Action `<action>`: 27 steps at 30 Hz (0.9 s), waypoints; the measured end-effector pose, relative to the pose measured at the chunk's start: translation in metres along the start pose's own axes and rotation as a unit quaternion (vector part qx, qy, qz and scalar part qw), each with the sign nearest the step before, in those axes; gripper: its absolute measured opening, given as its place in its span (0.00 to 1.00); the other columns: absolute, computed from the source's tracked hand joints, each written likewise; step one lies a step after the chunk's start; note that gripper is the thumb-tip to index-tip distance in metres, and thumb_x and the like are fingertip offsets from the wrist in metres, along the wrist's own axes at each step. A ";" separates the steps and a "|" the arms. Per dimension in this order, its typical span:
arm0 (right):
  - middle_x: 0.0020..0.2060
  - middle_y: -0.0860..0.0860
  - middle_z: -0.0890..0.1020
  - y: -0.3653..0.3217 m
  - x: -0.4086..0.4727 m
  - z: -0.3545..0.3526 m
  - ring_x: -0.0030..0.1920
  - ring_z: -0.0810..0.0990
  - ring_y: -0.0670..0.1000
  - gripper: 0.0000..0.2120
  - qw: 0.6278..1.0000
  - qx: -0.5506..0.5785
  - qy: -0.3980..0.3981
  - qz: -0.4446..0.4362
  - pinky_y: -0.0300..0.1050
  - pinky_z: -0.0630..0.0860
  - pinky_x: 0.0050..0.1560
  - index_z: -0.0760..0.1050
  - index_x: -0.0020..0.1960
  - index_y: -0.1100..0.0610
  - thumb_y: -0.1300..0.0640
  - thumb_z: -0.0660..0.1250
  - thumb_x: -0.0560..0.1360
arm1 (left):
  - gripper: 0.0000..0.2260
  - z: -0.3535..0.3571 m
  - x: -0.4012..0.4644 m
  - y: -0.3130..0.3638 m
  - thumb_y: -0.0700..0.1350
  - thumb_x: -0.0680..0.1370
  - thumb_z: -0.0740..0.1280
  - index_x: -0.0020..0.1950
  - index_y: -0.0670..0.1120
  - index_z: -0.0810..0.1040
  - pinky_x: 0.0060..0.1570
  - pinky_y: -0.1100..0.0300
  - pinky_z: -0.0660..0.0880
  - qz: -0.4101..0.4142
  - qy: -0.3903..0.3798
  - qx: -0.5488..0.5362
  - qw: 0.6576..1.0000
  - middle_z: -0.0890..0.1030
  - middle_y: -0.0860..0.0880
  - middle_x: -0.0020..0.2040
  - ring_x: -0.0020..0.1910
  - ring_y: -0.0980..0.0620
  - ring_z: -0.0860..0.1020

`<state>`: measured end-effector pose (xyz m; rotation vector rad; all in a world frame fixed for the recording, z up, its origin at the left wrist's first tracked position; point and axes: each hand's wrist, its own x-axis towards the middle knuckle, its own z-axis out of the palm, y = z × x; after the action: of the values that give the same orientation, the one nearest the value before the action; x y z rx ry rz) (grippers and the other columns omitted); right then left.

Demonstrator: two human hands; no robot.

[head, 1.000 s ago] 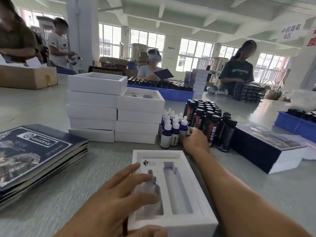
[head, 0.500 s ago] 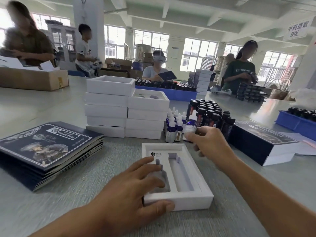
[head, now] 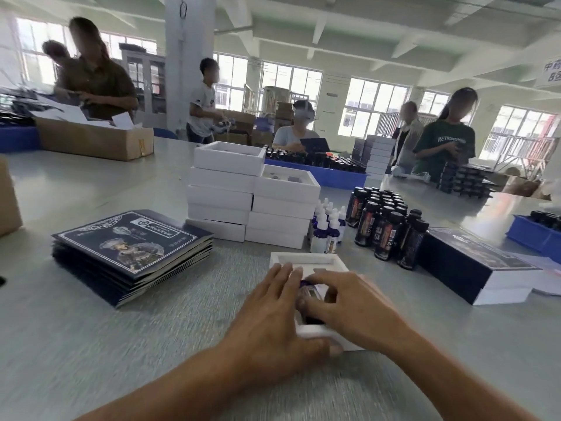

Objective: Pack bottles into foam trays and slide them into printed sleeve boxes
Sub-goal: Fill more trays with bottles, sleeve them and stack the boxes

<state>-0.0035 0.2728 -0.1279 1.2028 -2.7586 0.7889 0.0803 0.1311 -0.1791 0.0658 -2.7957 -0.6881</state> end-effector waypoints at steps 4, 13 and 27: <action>0.36 0.41 0.81 0.001 0.001 -0.007 0.36 0.79 0.42 0.14 0.999 -0.037 -0.039 0.005 0.36 0.71 0.34 0.81 0.53 0.43 0.38 0.61 0.78 | 0.56 -0.011 0.001 -0.014 0.81 0.61 0.59 0.78 0.57 0.36 0.70 0.60 0.38 -0.001 -0.051 0.014 0.999 0.38 0.62 0.78 0.73 0.65 0.35; 0.41 0.45 0.81 -0.006 0.000 -0.002 0.39 0.77 0.44 0.16 0.992 -0.105 -0.063 0.011 0.49 0.77 0.44 0.80 0.47 0.49 0.40 0.61 0.79 | 0.56 -0.013 -0.005 -0.019 0.83 0.58 0.54 0.77 0.58 0.36 0.70 0.57 0.50 -0.013 -0.047 0.072 0.996 0.37 0.64 0.77 0.77 0.57 0.49; 0.38 0.44 0.83 0.039 -0.006 -0.024 0.37 0.80 0.44 0.12 0.978 0.020 0.190 0.088 0.45 0.80 0.42 0.82 0.46 0.50 0.44 0.65 0.77 | 0.55 -0.017 -0.009 -0.009 0.86 0.53 0.50 0.75 0.66 0.36 0.73 0.56 0.59 -0.030 -0.065 0.066 0.995 0.26 0.75 0.65 0.75 0.60 0.53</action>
<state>-0.0308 0.3108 -0.1252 0.7224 -2.5616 0.9771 0.0930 0.1158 -0.1707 0.1345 -2.9736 -0.5383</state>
